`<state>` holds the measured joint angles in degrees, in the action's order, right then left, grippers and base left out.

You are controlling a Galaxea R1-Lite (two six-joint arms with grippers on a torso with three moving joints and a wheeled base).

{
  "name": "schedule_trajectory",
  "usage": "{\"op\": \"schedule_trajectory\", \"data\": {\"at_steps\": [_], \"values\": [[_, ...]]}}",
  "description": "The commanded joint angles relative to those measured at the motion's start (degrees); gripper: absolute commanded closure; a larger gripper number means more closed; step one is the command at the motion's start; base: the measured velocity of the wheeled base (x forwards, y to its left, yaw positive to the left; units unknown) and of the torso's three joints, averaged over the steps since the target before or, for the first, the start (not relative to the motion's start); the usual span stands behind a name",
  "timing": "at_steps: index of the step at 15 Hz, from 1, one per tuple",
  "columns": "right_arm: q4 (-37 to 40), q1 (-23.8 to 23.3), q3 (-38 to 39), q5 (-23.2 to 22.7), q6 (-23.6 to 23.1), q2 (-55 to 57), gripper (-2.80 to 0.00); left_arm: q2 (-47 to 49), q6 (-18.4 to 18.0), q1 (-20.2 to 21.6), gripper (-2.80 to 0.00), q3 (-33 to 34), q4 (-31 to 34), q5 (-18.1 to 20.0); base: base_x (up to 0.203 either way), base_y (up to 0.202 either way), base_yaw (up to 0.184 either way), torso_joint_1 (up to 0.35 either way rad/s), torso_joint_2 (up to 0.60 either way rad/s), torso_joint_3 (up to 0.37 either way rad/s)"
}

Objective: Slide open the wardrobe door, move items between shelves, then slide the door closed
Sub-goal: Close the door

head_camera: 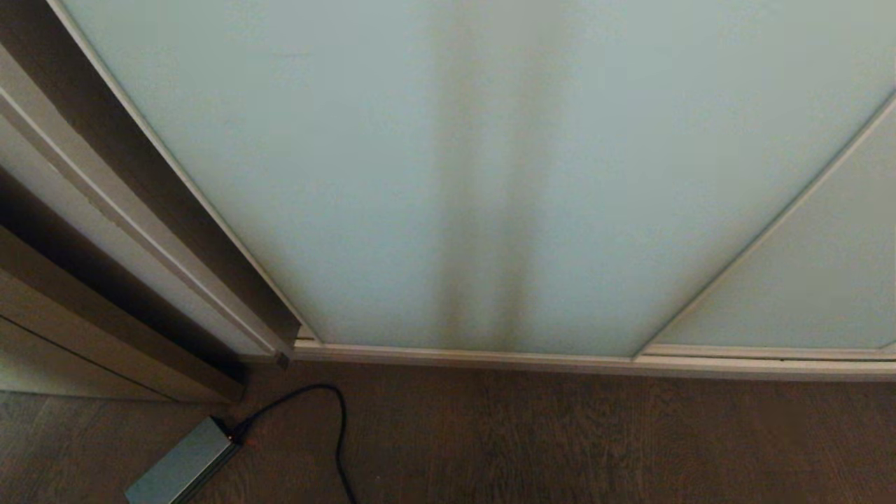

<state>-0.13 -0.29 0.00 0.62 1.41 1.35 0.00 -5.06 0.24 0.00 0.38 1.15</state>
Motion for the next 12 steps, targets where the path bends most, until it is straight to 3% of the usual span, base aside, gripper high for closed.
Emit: {"op": "schedule_trajectory", "data": {"at_steps": [1, 12], "values": [[0.1, 0.1, 0.1, 0.0, 0.2, -1.5, 0.0, 0.1, 0.0, 0.0, 0.0, 0.0, 0.0, 0.0, 0.0, 0.0, 0.0, 0.0, 0.0, 0.0], [0.1, 0.1, 0.0, 0.0, 0.2, -1.5, 0.0, 0.1, 0.0, 0.0, 0.0, 0.0, 0.0, 0.0, 0.0, 0.0, 0.0, 0.0, 0.0, 0.0]]}}
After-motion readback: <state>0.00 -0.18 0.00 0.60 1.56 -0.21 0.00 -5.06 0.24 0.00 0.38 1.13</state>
